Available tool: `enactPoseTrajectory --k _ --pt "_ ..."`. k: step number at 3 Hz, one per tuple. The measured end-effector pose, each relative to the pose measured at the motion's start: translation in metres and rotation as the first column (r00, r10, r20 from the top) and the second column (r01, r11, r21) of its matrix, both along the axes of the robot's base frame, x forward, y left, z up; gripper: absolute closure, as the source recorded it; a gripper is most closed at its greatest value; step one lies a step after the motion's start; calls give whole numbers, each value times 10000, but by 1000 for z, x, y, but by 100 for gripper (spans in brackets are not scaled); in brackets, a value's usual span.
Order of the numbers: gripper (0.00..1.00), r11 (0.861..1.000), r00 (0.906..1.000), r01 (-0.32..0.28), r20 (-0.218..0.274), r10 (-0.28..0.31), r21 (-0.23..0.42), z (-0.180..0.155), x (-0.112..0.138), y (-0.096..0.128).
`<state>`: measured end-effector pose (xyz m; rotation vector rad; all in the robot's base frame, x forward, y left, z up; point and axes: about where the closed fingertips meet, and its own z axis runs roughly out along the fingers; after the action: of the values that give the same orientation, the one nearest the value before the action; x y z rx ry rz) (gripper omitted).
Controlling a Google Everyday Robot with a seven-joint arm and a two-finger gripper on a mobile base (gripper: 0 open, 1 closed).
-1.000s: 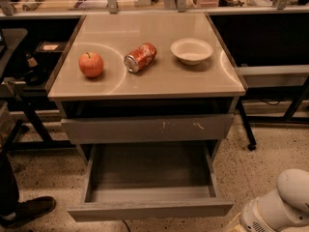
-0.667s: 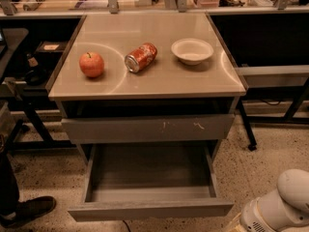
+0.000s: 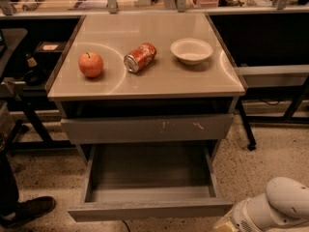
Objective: Close middle drawer
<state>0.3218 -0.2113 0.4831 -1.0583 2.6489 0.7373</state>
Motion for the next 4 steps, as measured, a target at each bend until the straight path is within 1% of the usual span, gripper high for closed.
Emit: enactPoseTrajectory --k 1,2,4 --pt "100 9997 9994 197 278 -200 121 -19 18 2" --pt "100 9987 9983 391 424 -404 315 -37 37 4" --pt "100 9974 9965 496 652 -529 513 -61 76 9"
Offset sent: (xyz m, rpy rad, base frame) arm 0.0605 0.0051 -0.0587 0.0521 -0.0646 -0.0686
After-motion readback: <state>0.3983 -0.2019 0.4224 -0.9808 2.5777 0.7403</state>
